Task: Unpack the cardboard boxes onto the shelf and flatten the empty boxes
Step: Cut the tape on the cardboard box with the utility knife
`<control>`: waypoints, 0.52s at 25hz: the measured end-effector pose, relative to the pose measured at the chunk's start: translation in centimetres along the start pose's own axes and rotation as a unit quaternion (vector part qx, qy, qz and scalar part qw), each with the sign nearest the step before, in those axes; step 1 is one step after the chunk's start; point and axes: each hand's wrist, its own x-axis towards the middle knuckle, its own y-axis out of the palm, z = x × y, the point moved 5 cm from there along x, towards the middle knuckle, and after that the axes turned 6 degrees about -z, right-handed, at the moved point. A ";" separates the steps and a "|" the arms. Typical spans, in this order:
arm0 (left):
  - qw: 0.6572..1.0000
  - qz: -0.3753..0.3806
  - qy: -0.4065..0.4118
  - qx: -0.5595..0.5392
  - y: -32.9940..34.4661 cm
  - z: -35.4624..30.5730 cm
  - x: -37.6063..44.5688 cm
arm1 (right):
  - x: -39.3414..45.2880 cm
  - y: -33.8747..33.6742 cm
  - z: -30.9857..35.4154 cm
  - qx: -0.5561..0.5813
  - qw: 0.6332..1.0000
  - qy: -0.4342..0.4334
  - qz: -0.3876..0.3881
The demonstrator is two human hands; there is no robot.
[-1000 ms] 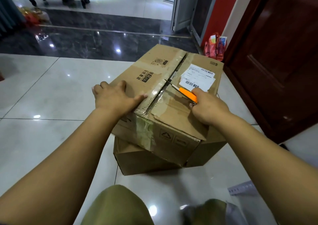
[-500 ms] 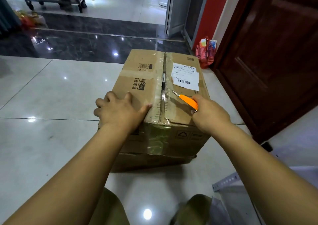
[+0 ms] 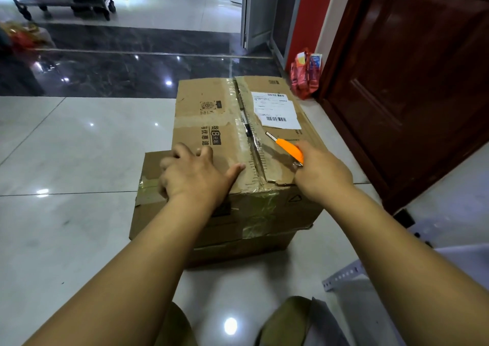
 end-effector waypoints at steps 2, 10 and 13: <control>1.000 0.006 -0.004 0.002 0.1 -0.3 0.3 | 0.3 0.5 -0.4 0.007 1.000 0.000 -0.005; 0.986 -0.025 0.162 -0.032 -0.1 -1.9 1.5 | 0.6 0.9 -0.9 0.018 1.000 0.013 0.004; 0.945 0.003 0.301 -0.130 0.0 -3.1 2.2 | 0.5 1.0 -1.0 0.020 1.000 0.013 0.003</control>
